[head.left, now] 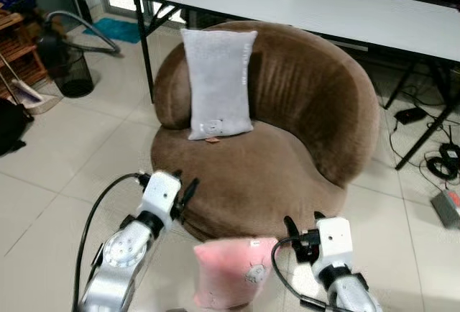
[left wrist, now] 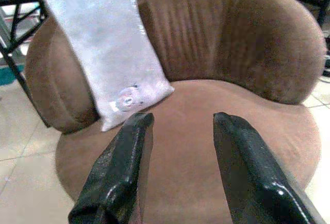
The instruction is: Move the pillow to the sofa from floor
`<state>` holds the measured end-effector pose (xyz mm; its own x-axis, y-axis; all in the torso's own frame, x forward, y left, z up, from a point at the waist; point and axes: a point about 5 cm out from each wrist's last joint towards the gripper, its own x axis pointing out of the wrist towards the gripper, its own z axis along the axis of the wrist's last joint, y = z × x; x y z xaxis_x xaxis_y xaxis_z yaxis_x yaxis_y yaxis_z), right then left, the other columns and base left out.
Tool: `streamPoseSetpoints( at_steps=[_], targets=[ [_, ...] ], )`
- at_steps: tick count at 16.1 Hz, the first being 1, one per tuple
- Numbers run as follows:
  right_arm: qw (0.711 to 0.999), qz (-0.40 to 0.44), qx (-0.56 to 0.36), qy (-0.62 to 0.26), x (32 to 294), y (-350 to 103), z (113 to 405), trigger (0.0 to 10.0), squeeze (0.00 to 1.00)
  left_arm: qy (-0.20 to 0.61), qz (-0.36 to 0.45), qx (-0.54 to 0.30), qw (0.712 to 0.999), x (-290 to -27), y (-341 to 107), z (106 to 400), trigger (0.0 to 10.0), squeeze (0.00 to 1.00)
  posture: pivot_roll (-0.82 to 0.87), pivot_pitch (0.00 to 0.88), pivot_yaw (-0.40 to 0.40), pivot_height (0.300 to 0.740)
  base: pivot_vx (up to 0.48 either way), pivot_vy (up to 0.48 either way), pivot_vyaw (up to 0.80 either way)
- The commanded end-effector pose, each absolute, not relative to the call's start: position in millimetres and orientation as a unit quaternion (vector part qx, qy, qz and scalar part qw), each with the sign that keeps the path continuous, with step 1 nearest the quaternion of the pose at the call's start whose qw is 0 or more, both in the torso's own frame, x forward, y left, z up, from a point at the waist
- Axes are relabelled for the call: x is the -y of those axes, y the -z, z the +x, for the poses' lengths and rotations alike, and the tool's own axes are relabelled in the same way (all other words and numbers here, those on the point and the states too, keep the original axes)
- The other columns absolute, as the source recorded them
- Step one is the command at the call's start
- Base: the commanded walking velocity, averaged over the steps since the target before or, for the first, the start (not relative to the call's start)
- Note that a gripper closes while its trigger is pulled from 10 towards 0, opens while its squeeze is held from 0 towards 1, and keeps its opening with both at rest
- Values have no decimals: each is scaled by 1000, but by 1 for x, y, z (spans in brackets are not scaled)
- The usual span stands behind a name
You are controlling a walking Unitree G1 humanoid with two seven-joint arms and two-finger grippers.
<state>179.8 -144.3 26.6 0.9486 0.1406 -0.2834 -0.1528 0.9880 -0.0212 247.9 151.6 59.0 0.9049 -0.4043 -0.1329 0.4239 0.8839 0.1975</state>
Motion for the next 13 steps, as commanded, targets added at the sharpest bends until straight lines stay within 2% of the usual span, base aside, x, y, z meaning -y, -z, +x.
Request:
streamPoseSetpoints(
  at_steps=[1, 7, 11, 13],
  targets=[
    [989, -4, -137, -61, 149, -28, 180, 10000, 0, 213, 114, -19, 970, -148, -62, 250, 10000, 0, 57, 42, -36, 726, 0, 0, 0],
    [997, 4, -78, -17, 159, -43, 192, 10000, 0, 213, 87, -15, 973, -146, -62, 247, 10000, 0, 62, 42, -48, 676, 0, 0, 0],
    [998, 6, -32, 54, 175, -55, 219, 10000, 0, 203, 85, -11, 976, -147, -62, 246, 10000, 0, 75, 45, -61, 641, 0, 0, 0],
    [998, 10, -29, 60, 177, -55, 225, 10000, 0, 200, 86, -7, 976, -147, -63, 246, 10000, 0, 77, 43, -65, 626, 0, 0, 0]
  ],
)
